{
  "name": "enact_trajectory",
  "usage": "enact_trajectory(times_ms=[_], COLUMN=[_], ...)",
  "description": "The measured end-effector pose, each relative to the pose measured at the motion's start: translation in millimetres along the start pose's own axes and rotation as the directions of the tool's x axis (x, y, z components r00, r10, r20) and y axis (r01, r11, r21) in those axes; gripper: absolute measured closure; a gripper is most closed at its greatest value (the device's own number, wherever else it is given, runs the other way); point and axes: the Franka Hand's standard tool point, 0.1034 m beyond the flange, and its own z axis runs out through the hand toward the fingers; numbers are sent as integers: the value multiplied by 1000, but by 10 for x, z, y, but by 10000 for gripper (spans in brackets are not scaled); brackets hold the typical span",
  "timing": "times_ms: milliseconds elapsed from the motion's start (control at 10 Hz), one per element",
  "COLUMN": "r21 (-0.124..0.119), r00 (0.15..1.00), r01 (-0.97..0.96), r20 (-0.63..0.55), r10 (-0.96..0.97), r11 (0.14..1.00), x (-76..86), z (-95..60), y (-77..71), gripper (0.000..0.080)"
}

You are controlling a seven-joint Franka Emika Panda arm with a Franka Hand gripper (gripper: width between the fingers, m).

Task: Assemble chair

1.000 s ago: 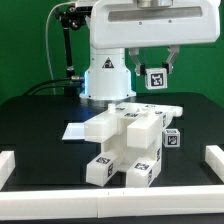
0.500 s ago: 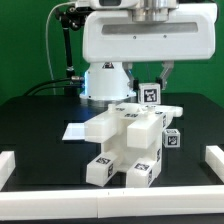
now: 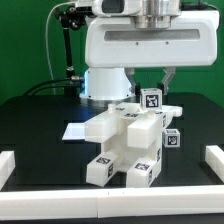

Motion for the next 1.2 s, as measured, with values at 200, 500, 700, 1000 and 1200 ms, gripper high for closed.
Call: enact_trajectory(times_ms=[200, 500, 700, 1000, 1200], r21=[1, 1, 0, 1, 3], r00=[1000, 1000, 1000, 1000, 1000], r01=[4, 5, 3, 1, -2], r20=[2, -4, -8, -10, 5], r10=[-4, -5, -3, -1, 2], r11=[1000, 1000, 1000, 1000, 1000], x=[-16, -18, -17, -31, -57], z=[1, 2, 2, -2, -7], y=[-21, -25, 5, 6, 17], gripper=[518, 518, 518, 518, 518])
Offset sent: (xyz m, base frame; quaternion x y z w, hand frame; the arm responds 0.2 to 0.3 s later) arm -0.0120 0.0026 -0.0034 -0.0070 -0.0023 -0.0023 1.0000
